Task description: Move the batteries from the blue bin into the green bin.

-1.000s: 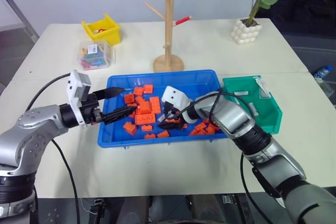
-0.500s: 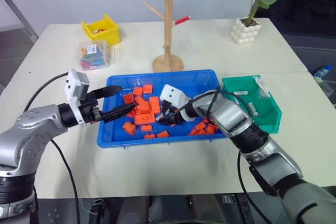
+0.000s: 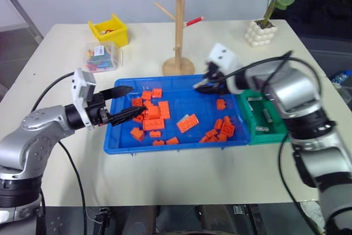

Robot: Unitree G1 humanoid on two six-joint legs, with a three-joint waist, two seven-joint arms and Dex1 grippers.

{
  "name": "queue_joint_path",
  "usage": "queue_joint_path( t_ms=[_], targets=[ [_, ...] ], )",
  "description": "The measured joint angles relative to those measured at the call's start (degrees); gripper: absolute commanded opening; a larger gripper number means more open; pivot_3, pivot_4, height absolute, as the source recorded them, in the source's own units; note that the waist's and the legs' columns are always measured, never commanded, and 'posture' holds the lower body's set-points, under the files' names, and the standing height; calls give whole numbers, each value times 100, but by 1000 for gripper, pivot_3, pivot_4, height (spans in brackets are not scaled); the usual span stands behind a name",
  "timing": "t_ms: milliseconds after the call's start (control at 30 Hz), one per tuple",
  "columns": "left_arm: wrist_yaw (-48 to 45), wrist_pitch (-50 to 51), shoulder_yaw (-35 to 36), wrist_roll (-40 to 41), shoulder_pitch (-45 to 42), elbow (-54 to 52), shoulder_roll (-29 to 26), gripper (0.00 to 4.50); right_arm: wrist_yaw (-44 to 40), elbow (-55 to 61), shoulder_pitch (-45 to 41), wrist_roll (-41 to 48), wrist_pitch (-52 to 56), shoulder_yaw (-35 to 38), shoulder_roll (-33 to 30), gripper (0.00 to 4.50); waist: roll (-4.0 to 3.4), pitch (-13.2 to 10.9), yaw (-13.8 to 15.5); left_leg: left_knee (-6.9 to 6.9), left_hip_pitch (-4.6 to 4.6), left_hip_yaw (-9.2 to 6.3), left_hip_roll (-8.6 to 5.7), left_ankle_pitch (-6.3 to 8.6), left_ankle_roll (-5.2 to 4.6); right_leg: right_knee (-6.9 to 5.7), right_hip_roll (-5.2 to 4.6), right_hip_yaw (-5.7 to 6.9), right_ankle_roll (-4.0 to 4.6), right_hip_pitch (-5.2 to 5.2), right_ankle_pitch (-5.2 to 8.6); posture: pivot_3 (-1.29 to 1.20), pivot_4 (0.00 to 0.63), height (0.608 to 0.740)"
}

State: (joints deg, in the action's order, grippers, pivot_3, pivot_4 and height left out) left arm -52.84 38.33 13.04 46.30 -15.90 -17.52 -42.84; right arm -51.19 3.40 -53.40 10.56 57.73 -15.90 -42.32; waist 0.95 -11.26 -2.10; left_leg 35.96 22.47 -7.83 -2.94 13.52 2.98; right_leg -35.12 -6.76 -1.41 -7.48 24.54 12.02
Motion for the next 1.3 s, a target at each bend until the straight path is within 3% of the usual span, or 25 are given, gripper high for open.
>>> queue_joint_path(
  t_ms=[233, 533, 567, 667, 867, 1067, 1300],
  targets=[
    [-349, -6, -150, -76, -345, 346, -35, 4500, -73, -15, 777, -27, 7, 640, -1199, 2104, 0, 0, -29, 2, 0, 7, 2, 0, -1, 0, -1, 0, 0, 0, 0, 0, 150, 740],
    [-580, -55, -565, -237, -813, 785, 235, 4500, 18, 554, 1871, 118, 266, 1227, -1614, 2104, 1, 0, -35, 5, 0, 10, 4, 1, -1, 0, -2, -1, -1, 0, 0, 0, 150, 740],
    [-600, -57, -568, -264, -859, 847, 236, 4500, 33, 563, 1969, 129, 264, 1264, -1636, 3129, 1, -1, -24, 5, 0, 10, 4, 1, -1, 0, -2, -1, -1, -1, 0, 0, 150, 740],
    [-651, -99, -563, -327, -938, 925, 234, 4500, 85, 567, 2164, 144, 234, 1307, -1689, 4411, 1, -1, -16, 6, 2, 10, 2, 1, -1, 1, -3, -1, -1, -1, 0, 0, 150, 740],
    [-709, -119, -561, -372, -957, 960, 229, 4500, 224, 524, 2016, 142, 95, 1333, -1692, 4466, 1, -1, -33, 6, 0, 11, 3, 1, -1, 1, -3, -1, -1, -1, 0, 0, 150, 740],
    [-696, -114, -539, -382, -897, 935, 175, 4500, 85, 493, 774, 181, -612, 1139, -1088, 4466, 1, -1, -45, -1, -4, 12, 17, 1, -1, 0, 6, 0, -1, 0, 0, 0, 150, 740],
    [-616, -59, -451, -344, -738, 727, 67, 4500, -566, 480, 999, -30, -1843, -51, -494, 4466, 6, -1, 8, 7, 5, 10, 2, 1, -1, 5, -4, -1, -2, -1, 0, 0, 150, 740]
  ],
)
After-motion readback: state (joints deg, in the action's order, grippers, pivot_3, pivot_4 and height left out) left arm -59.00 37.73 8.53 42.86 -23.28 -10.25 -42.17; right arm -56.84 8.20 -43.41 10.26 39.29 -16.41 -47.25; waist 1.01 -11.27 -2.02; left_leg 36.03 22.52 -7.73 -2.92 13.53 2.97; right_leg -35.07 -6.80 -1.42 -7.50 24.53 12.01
